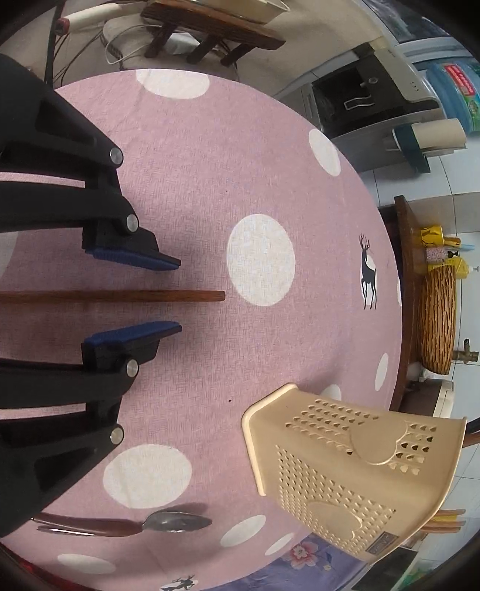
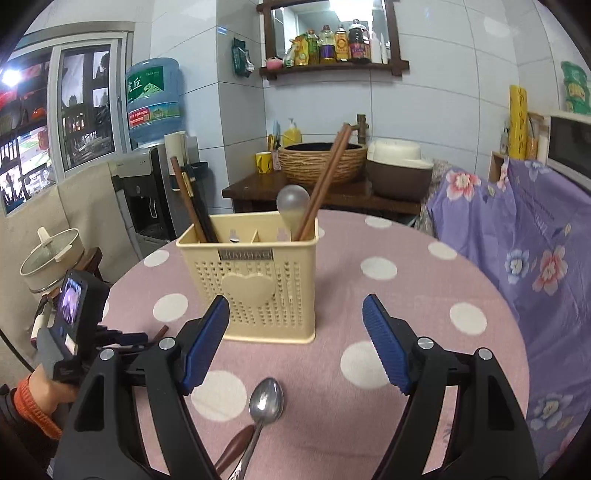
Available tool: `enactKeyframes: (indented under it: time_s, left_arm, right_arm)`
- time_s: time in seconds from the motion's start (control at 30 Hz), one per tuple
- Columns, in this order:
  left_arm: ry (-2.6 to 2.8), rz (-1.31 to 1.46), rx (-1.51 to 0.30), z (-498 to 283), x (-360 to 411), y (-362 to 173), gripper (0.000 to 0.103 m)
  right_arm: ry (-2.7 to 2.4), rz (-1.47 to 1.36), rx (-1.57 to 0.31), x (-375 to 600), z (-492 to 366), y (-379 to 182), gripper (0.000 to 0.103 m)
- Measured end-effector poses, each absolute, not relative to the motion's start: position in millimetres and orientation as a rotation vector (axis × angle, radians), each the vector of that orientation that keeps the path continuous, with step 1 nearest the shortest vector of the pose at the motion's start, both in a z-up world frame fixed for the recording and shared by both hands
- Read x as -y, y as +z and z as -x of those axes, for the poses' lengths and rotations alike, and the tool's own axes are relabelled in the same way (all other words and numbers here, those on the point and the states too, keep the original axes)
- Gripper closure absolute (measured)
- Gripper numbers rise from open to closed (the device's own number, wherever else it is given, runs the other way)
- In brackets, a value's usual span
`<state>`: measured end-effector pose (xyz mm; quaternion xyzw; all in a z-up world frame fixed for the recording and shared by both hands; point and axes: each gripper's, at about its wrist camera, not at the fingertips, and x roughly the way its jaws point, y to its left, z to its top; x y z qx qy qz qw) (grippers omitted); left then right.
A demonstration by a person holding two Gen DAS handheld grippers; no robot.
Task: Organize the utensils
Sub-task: 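Grasp the last loose brown chopstick with the left tool, then lift the held chopstick with the left tool and drop it into the basket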
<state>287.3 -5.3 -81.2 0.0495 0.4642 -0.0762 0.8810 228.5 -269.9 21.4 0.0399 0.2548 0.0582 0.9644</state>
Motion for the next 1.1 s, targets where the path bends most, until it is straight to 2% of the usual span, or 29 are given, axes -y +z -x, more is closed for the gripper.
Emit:
enactKeyframes:
  time_s: [0.23, 0.67, 1.1]
  left_arm:
    - [-0.135, -0.136, -0.948, -292.1, 10.0, -82.1, 0.095]
    - [-0.162, -0.082, -0.912, -284.3, 11.4, -68.5, 0.095]
    - [-0.278, 0.04, -0.608, -209.9, 4.1, 49.6, 0.095]
  right_arm:
    - [0.097, -0.161, -0.541, 284.0, -213.2, 3.1, 0.028]
    - [0.075, -0.209, -0.555, 291.9, -197.0, -7.0, 0.028]
    - [0.071, -0.261, -0.548, 302.7, -185.8, -9.3, 0.028]
